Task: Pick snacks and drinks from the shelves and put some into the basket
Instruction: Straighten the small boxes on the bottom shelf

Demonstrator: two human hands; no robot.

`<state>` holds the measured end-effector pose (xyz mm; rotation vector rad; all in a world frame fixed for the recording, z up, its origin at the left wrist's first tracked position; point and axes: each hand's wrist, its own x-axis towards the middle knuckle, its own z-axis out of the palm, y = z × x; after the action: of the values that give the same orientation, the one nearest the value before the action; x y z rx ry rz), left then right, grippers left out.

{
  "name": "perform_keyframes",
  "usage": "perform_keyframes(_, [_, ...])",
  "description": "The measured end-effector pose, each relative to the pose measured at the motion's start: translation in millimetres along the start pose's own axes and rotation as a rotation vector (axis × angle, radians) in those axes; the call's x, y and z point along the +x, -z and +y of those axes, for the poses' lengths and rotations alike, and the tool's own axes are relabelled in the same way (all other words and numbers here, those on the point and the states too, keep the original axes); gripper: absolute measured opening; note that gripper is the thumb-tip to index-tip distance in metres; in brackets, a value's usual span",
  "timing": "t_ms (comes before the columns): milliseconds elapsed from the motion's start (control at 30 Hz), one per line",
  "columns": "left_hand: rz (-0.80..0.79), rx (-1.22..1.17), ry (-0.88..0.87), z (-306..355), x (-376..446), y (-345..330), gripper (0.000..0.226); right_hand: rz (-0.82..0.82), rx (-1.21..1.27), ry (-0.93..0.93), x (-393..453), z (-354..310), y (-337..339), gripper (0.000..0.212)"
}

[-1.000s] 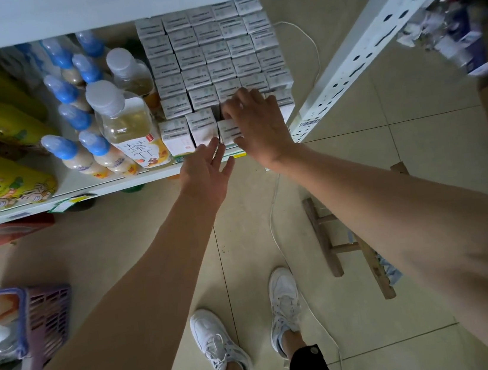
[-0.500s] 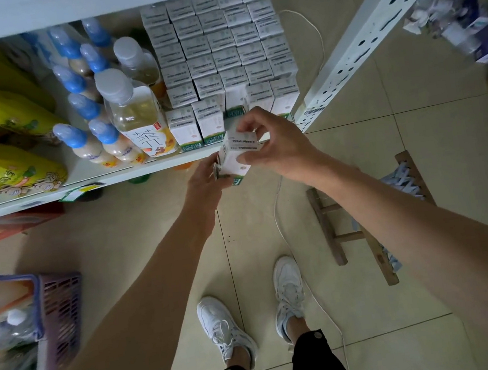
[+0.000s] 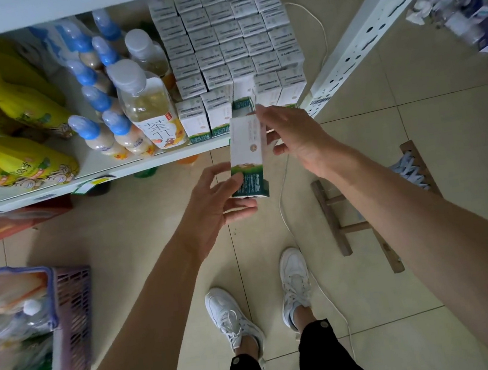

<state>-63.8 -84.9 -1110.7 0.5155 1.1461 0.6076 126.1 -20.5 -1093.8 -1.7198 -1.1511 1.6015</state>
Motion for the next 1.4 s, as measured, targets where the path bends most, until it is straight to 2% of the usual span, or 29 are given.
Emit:
perform_keyframes(100, [-0.028,-0.104,0.006,2,-8,-4,0.042,0.004,0.064,-0.066,1,1,-7,0.038])
perform_keyframes(267, [-0.060,-0.203,0.054,3,-16,-4,0.056,0.017,0.115,-0.104,2,6,-16,0.021])
perform_keyframes(400, [-0.127,-0.266,0.133,3,-16,1,0.047,-0.015,0.086,-0.123,0,6,-21,0.020])
perform_keyframes(533, [-0.201,-0.255,0.158,3,-17,2,0.058,-0.005,0.043,-0.122,0,2,-28,0.030])
perform_keyframes(633, [-0.172,-0.237,0.187,1,-15,1,0.064,0.008,-0.033,-0.115,1,0,-33,0.039])
perform_keyframes(733, [-0.160,-0.296,0.220,-4,-15,1,0.057,-0.020,-0.095,-0.144,1,-1,-34,0.048])
perform_keyframes(900, [-0.189,-0.419,0.211,-11,-15,5,0.044,-0.040,-0.144,-0.107,1,4,-32,0.032])
perform_keyframes(1133, [-0.215,-0.245,0.157,-23,-11,18,0.044,-0.080,-0.010,-0.036,-6,2,-30,0.032])
perform_keyframes(1200, [-0.184,-0.172,0.121,-27,-7,19,0.049,-0.078,0.027,0.021,-10,2,-30,0.029])
perform_keyframes(1300, [-0.027,-0.084,0.046,-29,0,16,0.049,-0.122,0.067,0.089,-15,1,-33,0.020])
perform_keyframes(1400, [0.101,0.005,-0.059,-28,6,12,0.048,-0.157,0.003,0.129,-18,-1,-36,0.030])
